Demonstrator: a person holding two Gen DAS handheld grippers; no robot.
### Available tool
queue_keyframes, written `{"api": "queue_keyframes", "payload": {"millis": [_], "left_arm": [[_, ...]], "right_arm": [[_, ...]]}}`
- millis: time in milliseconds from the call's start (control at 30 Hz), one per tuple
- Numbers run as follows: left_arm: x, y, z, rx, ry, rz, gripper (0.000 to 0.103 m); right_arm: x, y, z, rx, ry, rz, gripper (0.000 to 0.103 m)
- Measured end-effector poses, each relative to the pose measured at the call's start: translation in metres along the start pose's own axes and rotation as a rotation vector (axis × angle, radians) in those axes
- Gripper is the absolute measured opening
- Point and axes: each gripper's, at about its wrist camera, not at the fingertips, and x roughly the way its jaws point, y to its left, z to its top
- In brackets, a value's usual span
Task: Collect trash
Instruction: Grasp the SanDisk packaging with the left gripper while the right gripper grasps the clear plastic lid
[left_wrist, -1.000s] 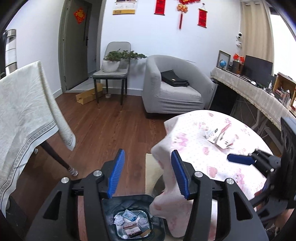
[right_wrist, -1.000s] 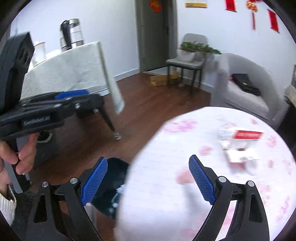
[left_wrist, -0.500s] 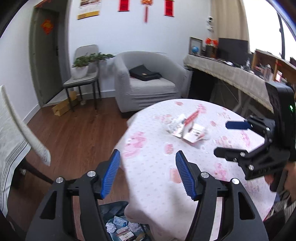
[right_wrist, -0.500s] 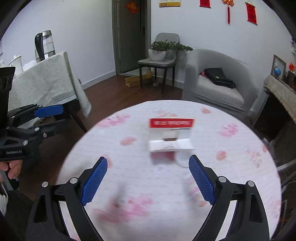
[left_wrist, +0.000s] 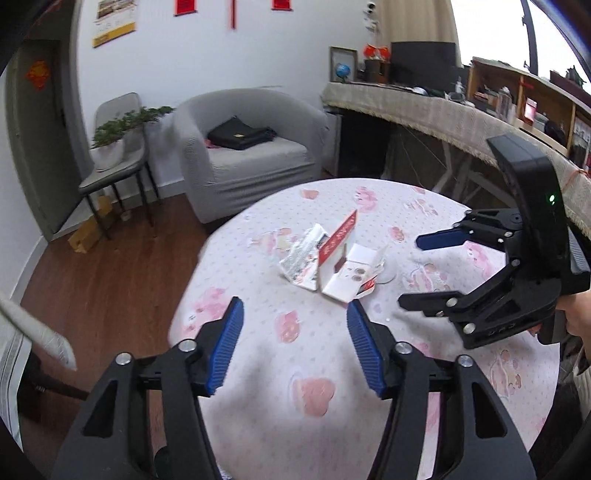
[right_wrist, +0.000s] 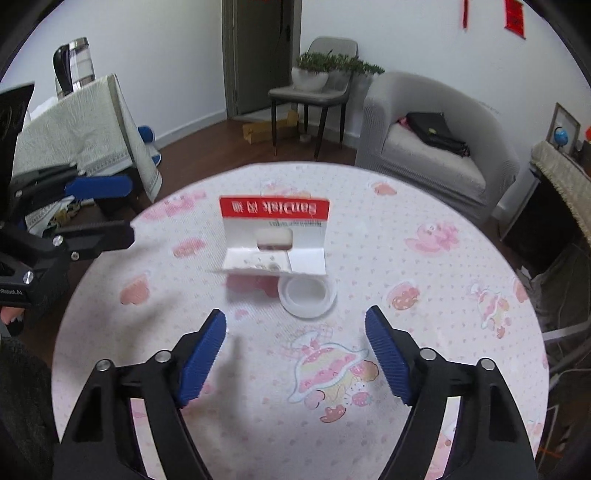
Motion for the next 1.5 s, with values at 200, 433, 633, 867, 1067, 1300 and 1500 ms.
{"api": "queue_keyframes", "payload": {"millis": [200, 433, 633, 867, 1067, 1300, 1500], "left_arm": [[0.035, -0.004, 0.010, 0.024, 0.040, -0.047, 0.053], [0.062, -0.004, 0.020, 0.024, 0.063, -0.095, 0.049], [0.077, -0.001, 0.030, 0.013, 0.094, -0.156, 0.037], [0.084, -0.006, 0.028, 0.016, 0.134, -0.184, 0.003], [0.069, -0.003, 0.022, -0.006, 0.135, -0.130, 0.002], [0.037, 0.002, 0.009, -0.080, 0.086, -0.032, 0.002], [0.018, -0.004, 0.001, -0.098, 0.072, 0.006, 0.002]], "right_arm": [[0.007, -0.006, 0.003, 0.017, 0.003, 0.010, 0.070], [0.019, -0.012, 0.008, 0.036, 0.011, 0.013, 0.069], [0.026, -0.016, 0.012, 0.042, 0.019, 0.016, 0.067], [0.029, -0.022, 0.016, 0.052, 0.015, 0.019, 0.060], [0.032, -0.017, 0.022, 0.029, 0.019, 0.016, 0.047], [0.027, -0.008, 0.017, 0.026, 0.020, -0.009, 0.040], [0.012, -0.015, 0.008, 0.097, 0.009, -0.020, 0.040]]}}
